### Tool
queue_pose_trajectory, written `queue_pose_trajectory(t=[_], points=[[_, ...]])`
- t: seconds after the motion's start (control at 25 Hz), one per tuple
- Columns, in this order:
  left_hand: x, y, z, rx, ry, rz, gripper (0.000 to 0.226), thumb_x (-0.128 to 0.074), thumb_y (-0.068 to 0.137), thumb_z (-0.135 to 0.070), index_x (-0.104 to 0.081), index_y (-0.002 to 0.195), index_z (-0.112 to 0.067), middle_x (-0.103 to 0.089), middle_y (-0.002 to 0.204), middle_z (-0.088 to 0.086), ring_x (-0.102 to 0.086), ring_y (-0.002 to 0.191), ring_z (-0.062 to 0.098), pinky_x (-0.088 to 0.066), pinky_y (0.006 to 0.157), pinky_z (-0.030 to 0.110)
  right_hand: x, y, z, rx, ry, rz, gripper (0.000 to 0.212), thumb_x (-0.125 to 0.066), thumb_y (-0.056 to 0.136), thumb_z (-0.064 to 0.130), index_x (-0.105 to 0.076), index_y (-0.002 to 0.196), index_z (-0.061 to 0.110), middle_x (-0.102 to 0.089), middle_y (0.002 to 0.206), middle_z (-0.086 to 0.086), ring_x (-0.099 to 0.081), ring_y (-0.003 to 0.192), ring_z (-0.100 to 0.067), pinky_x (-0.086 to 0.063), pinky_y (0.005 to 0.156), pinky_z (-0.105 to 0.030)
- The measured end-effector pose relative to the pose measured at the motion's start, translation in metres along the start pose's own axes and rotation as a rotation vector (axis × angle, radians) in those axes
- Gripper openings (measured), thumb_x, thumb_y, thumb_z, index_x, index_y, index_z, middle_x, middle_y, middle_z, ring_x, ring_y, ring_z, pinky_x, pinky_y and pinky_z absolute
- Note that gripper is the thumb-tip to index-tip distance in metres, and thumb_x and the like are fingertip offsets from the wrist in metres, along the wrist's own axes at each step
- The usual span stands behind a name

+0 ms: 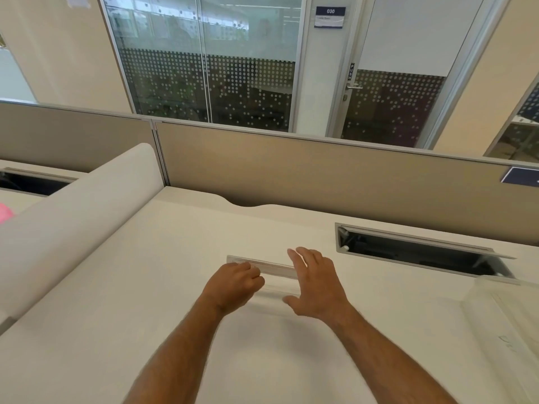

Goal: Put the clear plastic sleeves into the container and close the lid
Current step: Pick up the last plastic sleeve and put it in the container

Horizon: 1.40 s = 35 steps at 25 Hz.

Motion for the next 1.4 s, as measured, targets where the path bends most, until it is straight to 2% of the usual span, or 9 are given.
queue_pose_trajectory(t=[0.08, 0.24, 0.32, 0.44, 0.56, 0.72, 0.88, 1.12, 1.4], points=[[0.007, 0.000, -0.006, 0.000, 0.001, -0.069, 0.033, -0.084, 0.048, -0.003, -0.057, 0.057, -0.020, -0.055, 0.057, -0.004, -0.054, 0.051, 0.017, -0.034, 0.041, 0.024, -0.010, -0.004, -0.009, -0.038, 0.032, 0.112, 0.093, -0.063, 0.069, 0.059, -0.031, 0.147, 0.020, -0.041, 0.147, -0.001, -0.039, 0.131, -0.024, -0.037, 0.105, -0.041], [0.018, -0.001, -0.016, 0.032, -0.041, -0.222, 0.028, -0.082, 0.056, -0.002, -0.061, 0.062, -0.020, -0.057, 0.061, -0.005, -0.055, 0.055, 0.019, -0.039, 0.045, 0.026, -0.005, -0.018, -0.023, -0.116, 0.094, 0.096, 0.066, -0.063, 0.070, 0.052, -0.048, 0.128, 0.025, -0.063, 0.117, 0.006, -0.060, 0.100, -0.020, -0.052, 0.083, -0.036], [0.022, -0.007, -0.014, 0.084, -0.119, -0.316, 0.025, -0.087, 0.062, -0.016, -0.065, 0.073, -0.020, -0.062, 0.070, -0.006, -0.058, 0.062, 0.020, -0.044, 0.050, 0.028, 0.000, -0.026, -0.026, -0.107, 0.084, 0.060, 0.059, -0.064, 0.070, 0.051, -0.050, 0.121, 0.024, -0.065, 0.109, 0.006, -0.061, 0.092, -0.019, -0.054, 0.076, -0.035], [0.024, -0.025, 0.007, 0.348, -0.290, -0.435, 0.048, -0.085, 0.066, -0.049, -0.061, 0.095, -0.019, -0.063, 0.089, -0.005, -0.058, 0.076, 0.017, -0.046, 0.064, 0.030, 0.009, -0.041, -0.032, -0.076, 0.054, -0.013, 0.055, -0.066, 0.072, 0.049, -0.054, 0.118, 0.022, -0.067, 0.104, 0.005, -0.062, 0.088, -0.018, -0.055, 0.072, -0.033], [0.012, -0.046, 0.032, 0.830, -0.736, -0.452, 0.070, -0.077, 0.063, -0.070, -0.054, 0.111, -0.024, -0.059, 0.101, -0.009, -0.057, 0.082, 0.008, -0.048, 0.068, 0.022, 0.023, -0.055, -0.040, -0.057, 0.022, -0.098, 0.052, -0.075, 0.068, 0.043, -0.063, 0.112, 0.017, -0.070, 0.096, 0.002, -0.064, 0.081, -0.019, -0.058, 0.067, -0.033], [-0.036, -0.049, 0.008, 1.236, -1.550, -0.104, 0.087, -0.048, 0.060, -0.095, -0.055, 0.114, -0.027, -0.064, 0.111, 0.000, -0.068, 0.094, 0.020, -0.059, 0.076, 0.039, 0.035, -0.071, -0.040, -0.015, -0.052, -0.155, 0.047, -0.083, 0.059, 0.034, -0.067, 0.099, 0.015, -0.070, 0.085, -0.001, -0.064, 0.072, -0.021, -0.056, 0.058, -0.033], [-0.043, -0.043, -0.016, 1.228, -1.732, 0.046, 0.065, -0.059, 0.076, -0.078, -0.062, 0.109, -0.022, -0.071, 0.104, 0.010, -0.076, 0.079, 0.028, -0.063, 0.065, 0.036, 0.038, -0.083, -0.041, 0.026, -0.107, -0.188, 0.041, -0.082, 0.060, 0.028, -0.067, 0.097, 0.015, -0.069, 0.085, -0.001, -0.062, 0.072, -0.021, -0.056, 0.061, -0.033], [-0.041, -0.034, -0.029, 1.176, -1.895, -0.042, 0.031, -0.078, 0.083, -0.028, -0.067, 0.109, -0.015, -0.069, 0.108, 0.021, -0.074, 0.075, 0.032, -0.062, 0.073, 0.038, 0.051, -0.098, -0.051, 0.025, -0.051, -0.263, 0.051, -0.087, 0.058, 0.031, -0.063, 0.100, 0.015, -0.065, 0.094, -0.002, -0.059, 0.082, -0.023, -0.053, 0.061, -0.032], [-0.027, -0.025, -0.034, 1.020, -1.904, -0.223, 0.032, -0.081, 0.077, -0.009, -0.070, 0.106, -0.014, -0.059, 0.084, 0.005, -0.070, 0.078, 0.024, -0.059, 0.075, 0.034, 0.059, -0.108, -0.067, -0.035, 0.080, -0.310, 0.051, -0.087, 0.058, 0.021, -0.065, 0.103, 0.013, -0.065, 0.100, -0.002, -0.060, 0.089, -0.024, -0.056, 0.066, -0.032]])
Point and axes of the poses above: each hand's wrist, its own y-axis towards the middle knuckle, its own x-axis out of the back of the hand, z = x × y, the point moved 9 cm from there along y, towards the middle knuckle
